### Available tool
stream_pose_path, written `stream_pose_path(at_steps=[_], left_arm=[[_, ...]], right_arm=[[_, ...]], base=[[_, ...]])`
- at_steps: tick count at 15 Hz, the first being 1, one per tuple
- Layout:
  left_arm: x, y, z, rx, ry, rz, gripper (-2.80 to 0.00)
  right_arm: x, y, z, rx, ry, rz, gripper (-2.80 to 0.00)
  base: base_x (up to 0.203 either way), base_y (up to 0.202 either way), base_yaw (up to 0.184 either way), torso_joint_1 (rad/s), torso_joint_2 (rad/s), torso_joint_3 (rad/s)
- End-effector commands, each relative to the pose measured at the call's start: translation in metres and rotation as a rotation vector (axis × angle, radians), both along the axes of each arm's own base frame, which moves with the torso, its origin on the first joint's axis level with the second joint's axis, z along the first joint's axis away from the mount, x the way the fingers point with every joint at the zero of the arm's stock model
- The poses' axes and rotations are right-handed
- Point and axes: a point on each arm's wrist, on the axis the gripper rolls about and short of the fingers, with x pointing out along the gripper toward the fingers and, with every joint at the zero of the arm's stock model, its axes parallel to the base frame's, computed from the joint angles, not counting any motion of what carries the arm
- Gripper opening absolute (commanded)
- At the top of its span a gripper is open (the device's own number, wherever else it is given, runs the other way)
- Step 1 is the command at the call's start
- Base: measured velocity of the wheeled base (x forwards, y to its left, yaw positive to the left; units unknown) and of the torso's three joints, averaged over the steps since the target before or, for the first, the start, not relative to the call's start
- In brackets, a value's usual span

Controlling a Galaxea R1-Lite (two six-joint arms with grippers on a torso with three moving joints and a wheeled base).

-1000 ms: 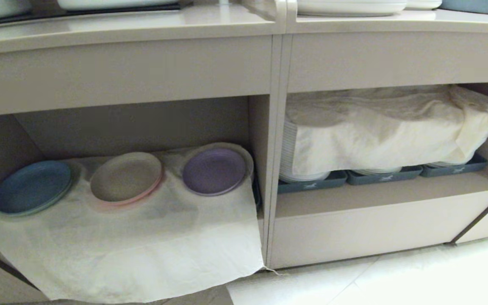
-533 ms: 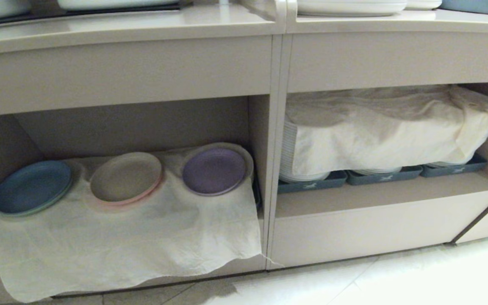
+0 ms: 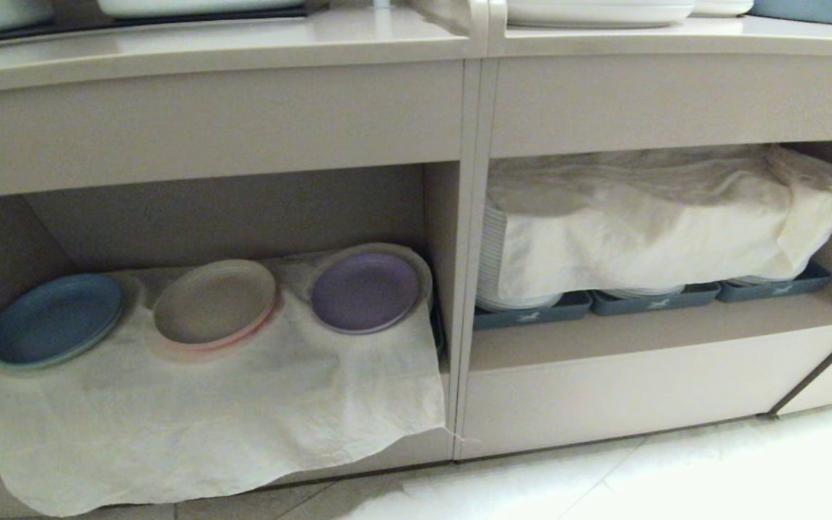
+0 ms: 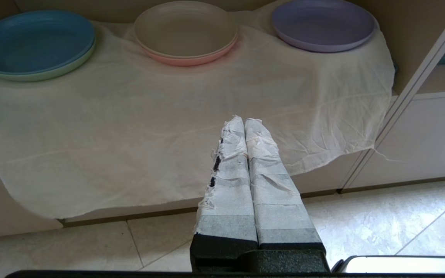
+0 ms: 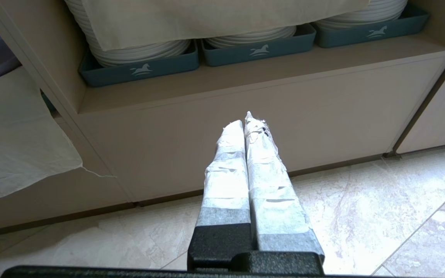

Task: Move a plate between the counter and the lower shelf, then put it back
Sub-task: Pick up the plate in the cupboard

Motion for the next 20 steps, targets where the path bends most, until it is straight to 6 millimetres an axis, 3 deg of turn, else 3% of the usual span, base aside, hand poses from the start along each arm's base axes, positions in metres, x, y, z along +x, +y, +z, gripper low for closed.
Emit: stream_pose_path(at_steps=[1,5,10,15,20], left_arm=[[0.0,0.0,0.0,0.0,-0.001,0.003,-2.8],[0.0,0.0,0.002,0.043,-0.017,-0.009,-2.8],[-0.006,-0.004,0.022,0.065,-0.115,-0.171,-2.8],[-0.011,-0.004,0.03,0.041,0.048,-0.187,-2.8],[0.01,-0.004,0.049,-0.072,0.232,-0.187,-2.8]], right_arm=[[0.0,0.0,0.0,0.001,0.0,-0.001,-2.8],[0.0,0.0,0.0,0.001,-0.001,0.0,-2.8],[0.0,0.0,0.0,0.001,-0.001,0.0,-2.8],[0.0,0.0,0.0,0.001,-0.001,0.0,-2.8],[0.0,0.0,0.0,0.001,-0.001,0.0,-2.8]], base=[[0.0,0.0,0.0,0.0,0.0,0.0],[0.0,0.0,0.0,0.0,0.0,0.0],[0.0,0.0,0.0,0.0,0.0,0.0],[0.0,0.0,0.0,0.0,0.0,0.0],[0.0,0.0,0.0,0.0,0.0,0.0]])
